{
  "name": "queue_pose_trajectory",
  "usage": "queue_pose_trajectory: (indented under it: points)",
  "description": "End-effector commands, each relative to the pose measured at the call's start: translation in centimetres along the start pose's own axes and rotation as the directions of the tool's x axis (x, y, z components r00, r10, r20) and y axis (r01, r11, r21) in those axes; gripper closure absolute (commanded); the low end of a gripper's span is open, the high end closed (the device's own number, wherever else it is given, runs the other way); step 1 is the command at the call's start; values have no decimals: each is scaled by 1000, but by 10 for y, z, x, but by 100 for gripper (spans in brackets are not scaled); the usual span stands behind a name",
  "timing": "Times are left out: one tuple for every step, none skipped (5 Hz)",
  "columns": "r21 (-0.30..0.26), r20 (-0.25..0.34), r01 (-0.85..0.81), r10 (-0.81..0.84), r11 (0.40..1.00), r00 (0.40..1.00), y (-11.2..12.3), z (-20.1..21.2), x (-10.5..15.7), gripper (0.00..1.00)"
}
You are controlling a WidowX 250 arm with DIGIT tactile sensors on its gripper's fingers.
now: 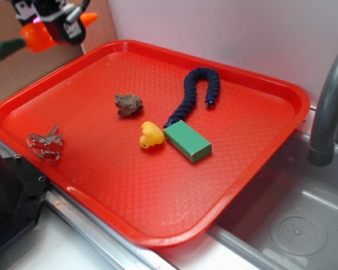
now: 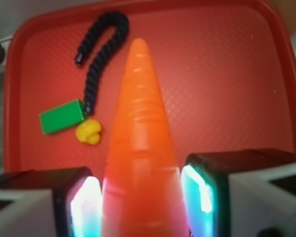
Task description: Grab the carrot.
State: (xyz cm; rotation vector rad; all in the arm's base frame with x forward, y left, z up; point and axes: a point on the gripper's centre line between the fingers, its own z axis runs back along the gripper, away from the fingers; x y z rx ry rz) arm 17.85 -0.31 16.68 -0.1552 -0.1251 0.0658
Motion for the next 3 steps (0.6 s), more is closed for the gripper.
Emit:
queue_pose_trajectory:
  points:
    - [9,2,35,-35,999,999,5,25,8,100]
    - [5,27,47,-47,999,999,4,35,2,100]
    - [26,50,59,-60,998,997,5,35,-1,100]
